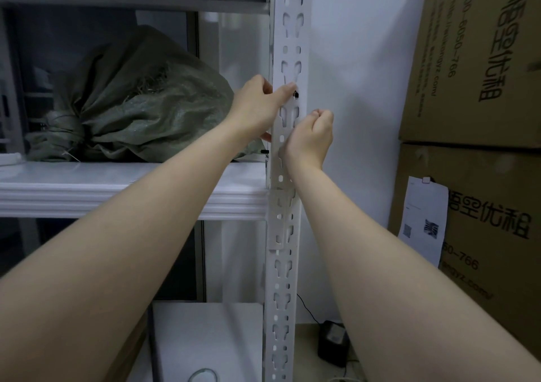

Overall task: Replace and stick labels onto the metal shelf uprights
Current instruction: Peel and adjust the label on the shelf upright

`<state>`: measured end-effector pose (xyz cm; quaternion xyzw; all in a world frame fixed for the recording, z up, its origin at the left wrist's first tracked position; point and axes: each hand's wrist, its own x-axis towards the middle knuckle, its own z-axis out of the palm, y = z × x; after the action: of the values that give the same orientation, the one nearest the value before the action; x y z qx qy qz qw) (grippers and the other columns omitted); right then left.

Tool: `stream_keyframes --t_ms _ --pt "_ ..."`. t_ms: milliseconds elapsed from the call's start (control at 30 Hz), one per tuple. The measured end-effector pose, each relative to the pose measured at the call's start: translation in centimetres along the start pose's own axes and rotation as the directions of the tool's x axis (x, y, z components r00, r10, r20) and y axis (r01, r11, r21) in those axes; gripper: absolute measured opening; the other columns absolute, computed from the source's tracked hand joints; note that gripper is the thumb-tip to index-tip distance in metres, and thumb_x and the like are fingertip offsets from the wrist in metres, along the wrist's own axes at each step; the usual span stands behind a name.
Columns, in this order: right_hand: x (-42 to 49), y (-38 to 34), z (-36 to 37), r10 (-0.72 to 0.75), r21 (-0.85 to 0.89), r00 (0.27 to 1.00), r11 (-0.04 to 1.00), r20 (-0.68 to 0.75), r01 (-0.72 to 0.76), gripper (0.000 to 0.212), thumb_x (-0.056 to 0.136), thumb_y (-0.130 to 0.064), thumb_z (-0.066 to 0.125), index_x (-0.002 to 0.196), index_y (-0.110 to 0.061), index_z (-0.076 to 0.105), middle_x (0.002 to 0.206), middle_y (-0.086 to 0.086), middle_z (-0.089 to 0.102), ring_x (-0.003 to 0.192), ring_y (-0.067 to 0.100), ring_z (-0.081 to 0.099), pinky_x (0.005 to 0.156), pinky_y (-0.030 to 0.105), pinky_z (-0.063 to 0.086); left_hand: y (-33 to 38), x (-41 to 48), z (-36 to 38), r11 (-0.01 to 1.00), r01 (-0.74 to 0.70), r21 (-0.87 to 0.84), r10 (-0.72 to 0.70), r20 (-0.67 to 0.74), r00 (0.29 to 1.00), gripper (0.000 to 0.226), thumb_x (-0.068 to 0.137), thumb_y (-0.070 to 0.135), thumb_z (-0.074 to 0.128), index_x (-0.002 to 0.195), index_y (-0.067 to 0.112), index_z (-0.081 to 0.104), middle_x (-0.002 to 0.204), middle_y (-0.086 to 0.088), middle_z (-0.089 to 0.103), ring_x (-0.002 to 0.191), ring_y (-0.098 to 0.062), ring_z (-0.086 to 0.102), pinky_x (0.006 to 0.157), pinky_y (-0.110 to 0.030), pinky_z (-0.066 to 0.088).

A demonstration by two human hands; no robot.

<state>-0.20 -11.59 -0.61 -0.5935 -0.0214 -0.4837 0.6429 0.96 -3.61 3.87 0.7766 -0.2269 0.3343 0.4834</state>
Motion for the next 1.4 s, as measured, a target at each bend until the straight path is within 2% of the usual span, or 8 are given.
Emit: stream_keyframes --t_ms 167,400,533,667,767,1000,1167,1400 --pt "0.1 0.1 0.0 0.005 -0.002 1.0 1.0 0.0 -0.005 0.017 0.1 -0.012 0.026 0.091 -0.007 0.039 0.069 -0.007 0.039 0.058 0.003 0.035 0.05 0.005 0.034 -0.2 0.1 0.0 0.999 0.0 -0.034 0.0 0.008 1.0 0.034 0.096 0.045 0.052 0.095 0.012 0.045 0.084 0.0 0.048 0.075 -0.015 0.049 0.047 -0.023 0.048" --pt "0.0 0.2 0.1 0.004 0.003 1.0 1.0 0.0 -0.004 0.017 0.101 -0.012 0.026 0.091 -0.007 0.039 0.07 -0.007 0.039 0.058 0.003 0.035 0.05 0.004 0.034 -0.6 0.1 0.1 0.995 0.014 -0.101 -0.012 0.021 1.0 0.032 0.096 0.043 0.053 0.095 0.012 0.044 0.09 -0.004 0.05 0.08 -0.017 0.051 0.049 -0.026 0.05" --pt "0.0 0.3 0.0 0.004 0.001 1.0 1.0 0.007 -0.004 0.017 0.101 -0.012 0.026 0.093 -0.007 0.04 0.071 -0.008 0.039 0.059 0.002 0.036 0.051 0.002 0.034 -0.8 -0.1 -0.1 0.991 0.019 -0.13 -0.015 0.028 1.0 0.032 0.096 0.042 0.053 0.096 0.012 0.044 0.095 -0.006 0.05 0.084 -0.021 0.052 0.064 -0.042 0.058" --pt "0.0 0.3 0.0 0.004 -0.006 1.0 1.0 0.006 -0.004 0.017 0.101 -0.012 0.026 0.093 -0.008 0.04 0.071 -0.008 0.039 0.06 0.002 0.036 0.051 0.002 0.033 -0.8 -0.3 -0.1 0.989 0.017 -0.145 -0.01 0.05 0.999 0.03 0.098 0.04 0.051 0.1 0.011 0.045 0.099 -0.005 0.052 0.085 -0.018 0.055 0.047 -0.025 0.051" --pt "0.0 0.3 0.0 0.009 -0.007 1.0 1.0 0.008 -0.009 0.017 0.101 -0.012 0.025 0.093 -0.008 0.04 0.071 -0.008 0.039 0.06 0.002 0.036 0.052 0.002 0.033 -0.9 -0.3 -0.1 0.985 0.019 -0.17 -0.01 0.051 0.999 0.029 0.098 0.039 0.051 0.099 0.011 0.045 0.095 -0.003 0.051 0.081 -0.016 0.054 0.043 -0.02 0.049" --pt "0.0 0.4 0.1 0.012 -0.003 1.0 1.0 0.008 -0.012 0.018 0.101 -0.014 0.024 0.094 -0.008 0.04 0.071 -0.008 0.039 0.06 0.003 0.036 0.05 0.011 0.033 -1.2 -0.2 -0.2 0.98 0.026 -0.196 -0.01 0.081 0.997 0.026 0.099 0.037 0.05 0.091 0.014 0.043 0.102 -0.011 0.056 0.087 -0.022 0.059 0.047 -0.024 0.051" --pt "-0.1 0.4 -0.1 0.009 -0.003 1.0 1.0 0.013 -0.009 0.018 0.101 -0.013 0.025 0.093 -0.008 0.04 0.071 -0.008 0.04 0.061 0.002 0.037 0.053 0.002 0.034 -1.2 -0.2 -0.4 0.982 0.018 -0.189 -0.001 0.093 0.996 0.024 0.1 0.035 0.049 0.097 0.011 0.045 0.102 -0.012 0.055 0.088 -0.024 0.059 0.049 -0.026 0.052" --pt "-0.2 0.3 -0.1 0.014 -0.006 1.0 1.0 0.017 -0.014 0.018 0.101 -0.013 0.025 0.094 -0.008 0.041 0.071 -0.008 0.04 0.059 0.002 0.036 0.052 0.001 0.034 -1.0 -0.6 -0.8 0.989 0.007 -0.151 0.009 0.101 0.995 0.023 0.102 0.031 0.044 0.107 0.008 0.048 0.107 -0.01 0.058 0.089 -0.02 0.061 0.058 -0.031 0.058"
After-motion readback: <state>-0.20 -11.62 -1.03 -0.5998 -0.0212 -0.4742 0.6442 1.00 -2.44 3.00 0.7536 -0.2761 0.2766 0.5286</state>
